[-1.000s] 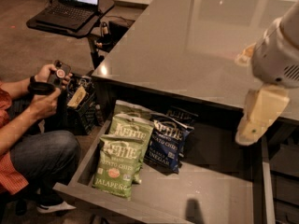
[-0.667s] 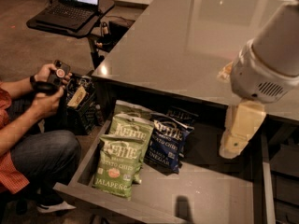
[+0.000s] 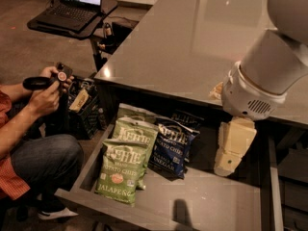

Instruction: Pick blue chip bag from top drawer and place on counter

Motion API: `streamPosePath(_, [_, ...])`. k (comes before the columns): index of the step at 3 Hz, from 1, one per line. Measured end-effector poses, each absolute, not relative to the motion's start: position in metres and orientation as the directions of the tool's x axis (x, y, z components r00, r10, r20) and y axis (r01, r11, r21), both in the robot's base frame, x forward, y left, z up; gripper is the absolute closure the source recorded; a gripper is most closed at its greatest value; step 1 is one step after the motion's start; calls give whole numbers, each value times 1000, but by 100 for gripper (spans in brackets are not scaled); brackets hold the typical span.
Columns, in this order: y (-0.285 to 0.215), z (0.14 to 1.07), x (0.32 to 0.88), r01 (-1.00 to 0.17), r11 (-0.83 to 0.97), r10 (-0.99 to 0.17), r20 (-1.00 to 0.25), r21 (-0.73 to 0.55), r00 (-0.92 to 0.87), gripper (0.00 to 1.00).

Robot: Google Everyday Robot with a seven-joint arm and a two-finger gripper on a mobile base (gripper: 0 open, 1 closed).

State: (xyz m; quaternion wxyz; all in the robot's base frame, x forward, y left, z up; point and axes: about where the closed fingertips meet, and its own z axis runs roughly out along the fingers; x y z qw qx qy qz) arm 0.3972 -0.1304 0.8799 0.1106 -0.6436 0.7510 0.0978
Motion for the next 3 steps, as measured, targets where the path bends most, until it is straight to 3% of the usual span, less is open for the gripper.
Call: streamPosePath(3, [-97, 804, 428, -942, 336, -906, -275, -6, -321, 0])
